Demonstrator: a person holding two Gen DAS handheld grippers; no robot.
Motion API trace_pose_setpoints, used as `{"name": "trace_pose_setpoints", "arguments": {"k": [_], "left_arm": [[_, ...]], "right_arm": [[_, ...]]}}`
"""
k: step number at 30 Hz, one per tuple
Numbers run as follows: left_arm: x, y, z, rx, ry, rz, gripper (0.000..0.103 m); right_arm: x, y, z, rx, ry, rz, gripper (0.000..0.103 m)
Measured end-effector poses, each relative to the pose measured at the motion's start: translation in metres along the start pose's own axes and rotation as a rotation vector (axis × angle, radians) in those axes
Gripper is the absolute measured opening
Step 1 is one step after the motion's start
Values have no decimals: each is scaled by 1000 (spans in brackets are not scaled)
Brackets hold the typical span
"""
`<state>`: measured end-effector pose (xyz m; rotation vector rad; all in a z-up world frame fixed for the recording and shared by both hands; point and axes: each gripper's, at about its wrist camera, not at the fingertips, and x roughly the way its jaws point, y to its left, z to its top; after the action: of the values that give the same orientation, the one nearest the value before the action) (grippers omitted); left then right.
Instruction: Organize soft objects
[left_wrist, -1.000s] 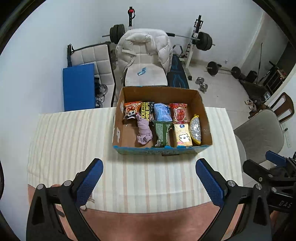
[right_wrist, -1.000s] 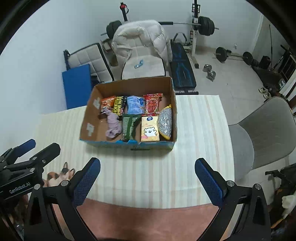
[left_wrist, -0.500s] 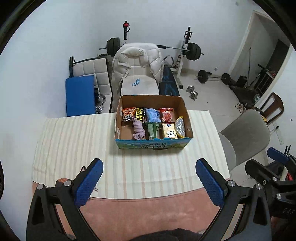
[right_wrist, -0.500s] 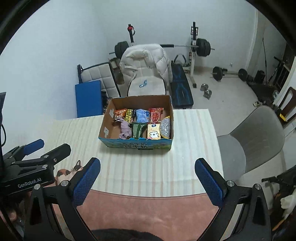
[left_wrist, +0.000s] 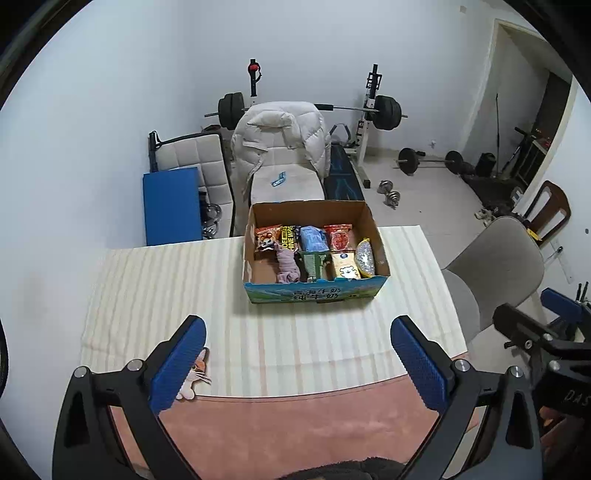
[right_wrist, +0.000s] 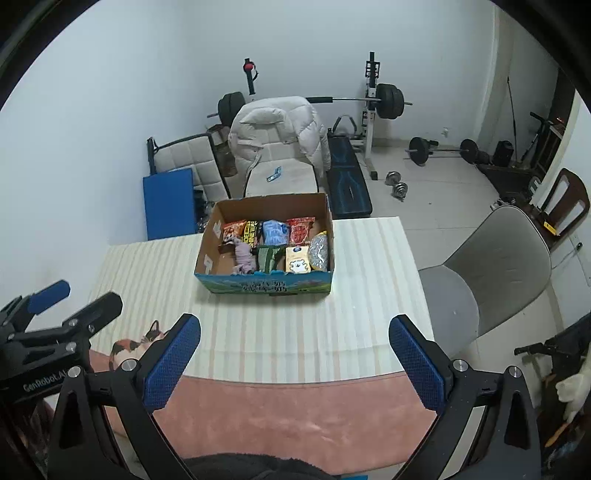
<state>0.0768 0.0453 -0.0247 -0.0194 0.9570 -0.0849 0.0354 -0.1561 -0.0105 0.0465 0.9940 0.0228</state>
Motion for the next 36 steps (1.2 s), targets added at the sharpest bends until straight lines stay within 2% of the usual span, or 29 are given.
{"name": "trace_pose_setpoints", "arguments": {"k": [7,18,36], "left_arm": [[-3,-10,1,-26,-40,41,103],[-8,-18,1,-49,-56,50,103],[-15,-16,4,-67,-63,67,103]], "right_arm": [[2,-7,9,-24,-18,-9,103],[-3,-19,21,-34,-61,-9,103],[-5,-19,27,-56,-70,13,103]]}}
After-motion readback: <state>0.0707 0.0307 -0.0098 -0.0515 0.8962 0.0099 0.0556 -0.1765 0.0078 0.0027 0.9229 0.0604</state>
